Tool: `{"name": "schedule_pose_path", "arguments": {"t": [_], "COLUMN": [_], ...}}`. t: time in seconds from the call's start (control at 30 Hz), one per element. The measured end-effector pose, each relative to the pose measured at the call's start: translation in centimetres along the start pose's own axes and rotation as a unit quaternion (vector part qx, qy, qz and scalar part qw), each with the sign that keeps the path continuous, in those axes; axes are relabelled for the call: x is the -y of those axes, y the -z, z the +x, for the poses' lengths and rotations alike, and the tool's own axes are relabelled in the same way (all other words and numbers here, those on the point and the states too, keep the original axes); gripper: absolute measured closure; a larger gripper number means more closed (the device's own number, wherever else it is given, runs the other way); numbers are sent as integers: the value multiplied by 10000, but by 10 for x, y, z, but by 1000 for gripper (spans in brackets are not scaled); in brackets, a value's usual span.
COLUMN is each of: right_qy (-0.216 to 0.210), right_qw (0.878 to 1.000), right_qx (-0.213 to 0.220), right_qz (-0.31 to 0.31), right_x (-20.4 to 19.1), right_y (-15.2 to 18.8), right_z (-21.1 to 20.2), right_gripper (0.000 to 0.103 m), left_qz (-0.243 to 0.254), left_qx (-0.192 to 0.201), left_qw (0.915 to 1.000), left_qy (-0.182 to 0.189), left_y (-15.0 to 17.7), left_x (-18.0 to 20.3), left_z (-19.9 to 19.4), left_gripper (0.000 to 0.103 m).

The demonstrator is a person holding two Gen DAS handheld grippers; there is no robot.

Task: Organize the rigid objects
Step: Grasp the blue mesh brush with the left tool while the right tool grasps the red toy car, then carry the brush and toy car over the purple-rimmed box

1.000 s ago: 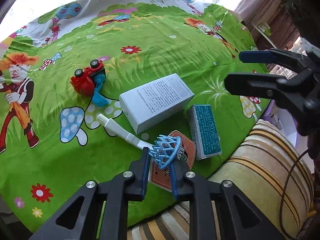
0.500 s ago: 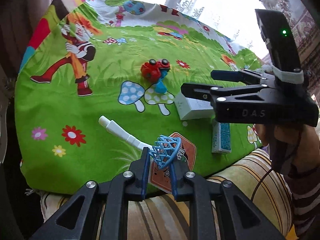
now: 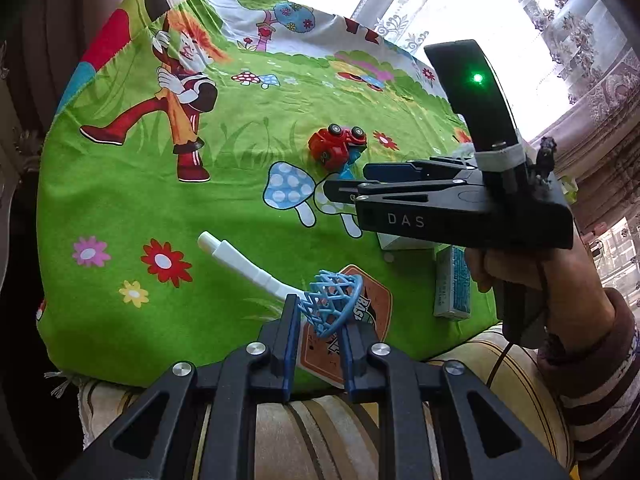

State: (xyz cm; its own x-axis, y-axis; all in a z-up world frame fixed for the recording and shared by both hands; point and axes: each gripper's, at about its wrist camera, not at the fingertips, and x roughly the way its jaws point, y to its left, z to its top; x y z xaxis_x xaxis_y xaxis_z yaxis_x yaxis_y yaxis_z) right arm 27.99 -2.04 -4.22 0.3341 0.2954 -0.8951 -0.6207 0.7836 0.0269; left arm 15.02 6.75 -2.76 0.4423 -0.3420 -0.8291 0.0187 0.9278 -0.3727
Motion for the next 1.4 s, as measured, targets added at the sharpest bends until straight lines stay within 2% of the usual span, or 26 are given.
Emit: {"name": "schedule_pose_path", "arguments": {"t": [0.1,0.17,0.23,0.7,1.0,1.2,1.4], "right_qy": [-56,-101,-104,-383,-612,-580,-433], "right_qw": [10000,9999,9999,9978,9953,9944,9940], "right_qx": [-54,-37,42,481,495,596,620], "right_qz": [-1,-4,3,227,564,645,788], "right_x": [0,0,1,4,16,25,42], "right_y": [0,1,0,-9,-9,4,40], "right_z": [5,5,1,-44,-61,-90,-124], "right_gripper": [66,80,87,87,87,87,87], "left_qz": [-27,-44,-56,-78,-119,-55,102], "left_qx": [3,1,-4,4,75,194,304], "left_qw": [10000,10000,10000,9999,9999,9998,9994], "left_qy": [24,37,44,83,80,72,107], "left_y": [0,0,1,0,-1,-3,-4], "left_x": [-1,-2,-3,-2,-3,3,19], "left_z": [1,1,1,2,-3,-12,-23], "left_gripper": [84,84,84,84,84,84,84]}}
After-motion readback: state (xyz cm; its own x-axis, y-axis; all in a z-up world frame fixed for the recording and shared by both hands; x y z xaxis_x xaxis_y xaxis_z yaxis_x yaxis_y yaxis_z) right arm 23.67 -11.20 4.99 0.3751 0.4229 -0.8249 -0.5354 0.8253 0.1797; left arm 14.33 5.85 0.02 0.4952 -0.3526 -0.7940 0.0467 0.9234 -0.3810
